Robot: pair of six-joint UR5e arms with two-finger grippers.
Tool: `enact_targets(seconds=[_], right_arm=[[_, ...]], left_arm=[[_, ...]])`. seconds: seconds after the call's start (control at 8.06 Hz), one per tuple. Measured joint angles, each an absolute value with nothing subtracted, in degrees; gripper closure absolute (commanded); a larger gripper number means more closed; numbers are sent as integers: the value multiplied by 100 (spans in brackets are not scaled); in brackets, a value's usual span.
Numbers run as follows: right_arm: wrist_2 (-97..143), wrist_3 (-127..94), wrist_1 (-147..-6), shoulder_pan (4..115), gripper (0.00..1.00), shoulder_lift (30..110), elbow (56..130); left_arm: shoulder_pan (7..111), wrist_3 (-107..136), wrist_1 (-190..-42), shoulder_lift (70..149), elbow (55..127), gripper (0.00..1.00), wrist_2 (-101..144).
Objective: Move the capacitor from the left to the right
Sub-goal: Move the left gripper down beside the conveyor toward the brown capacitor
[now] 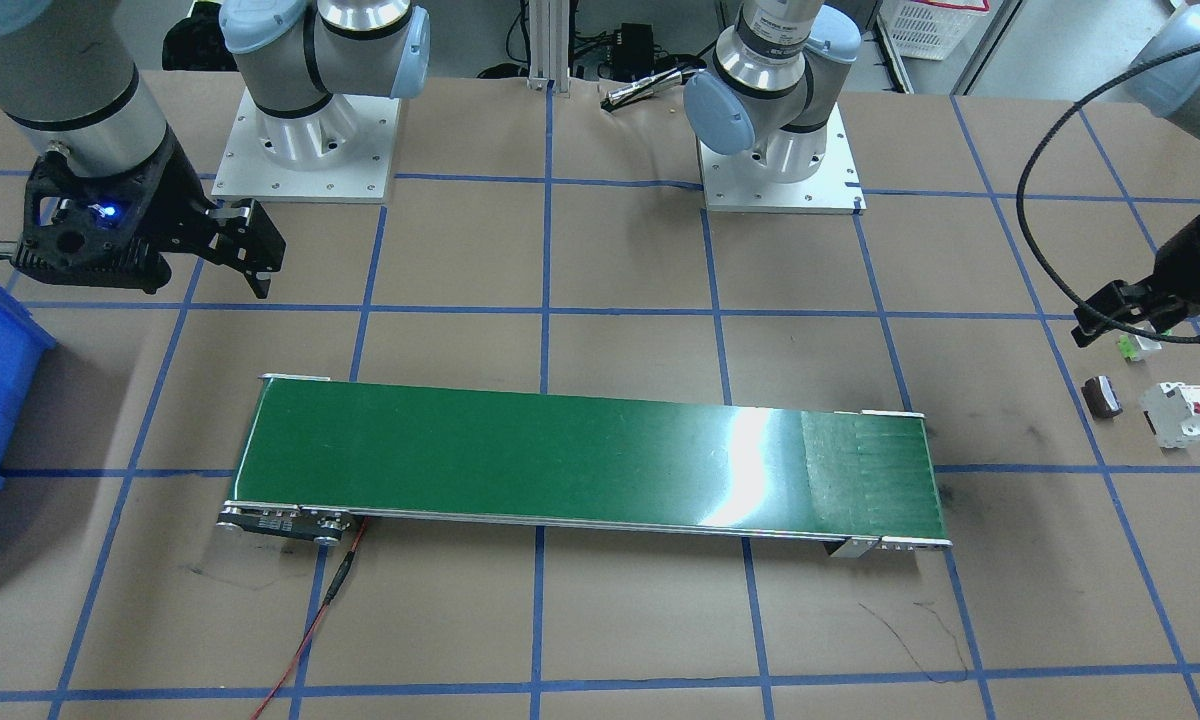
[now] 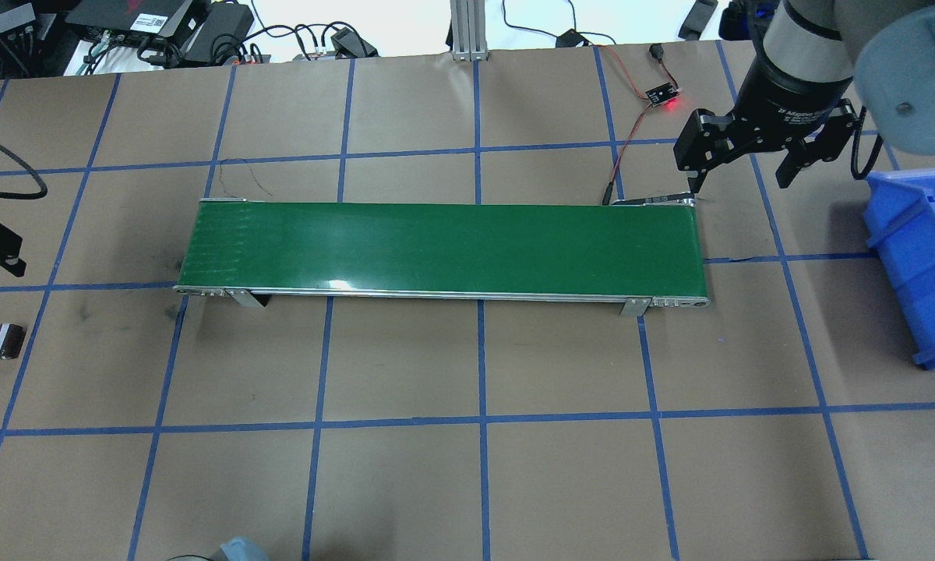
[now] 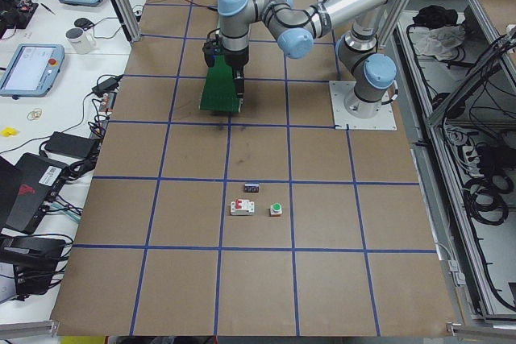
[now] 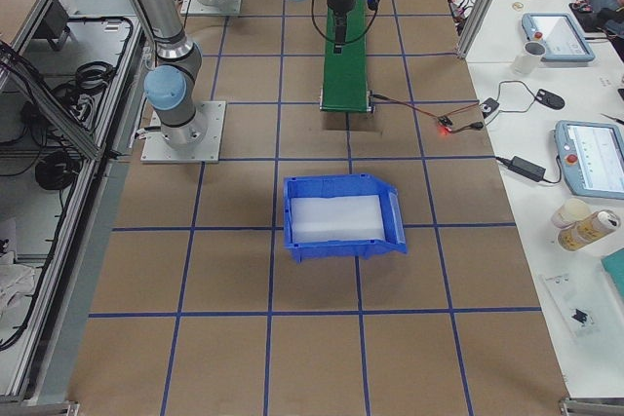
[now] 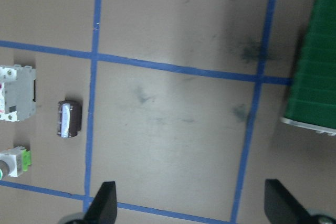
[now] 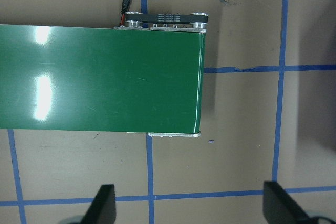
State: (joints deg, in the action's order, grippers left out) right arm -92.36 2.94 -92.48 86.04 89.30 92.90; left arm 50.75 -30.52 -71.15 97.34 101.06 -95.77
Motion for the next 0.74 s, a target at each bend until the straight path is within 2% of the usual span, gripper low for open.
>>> enact_targets(seconds=[0.74], right_arm=[[-9237,295,-9246,8604,0,8930,9290]], left_arm=[[4251,-3682,-6038,11327,10117,0,-9614]])
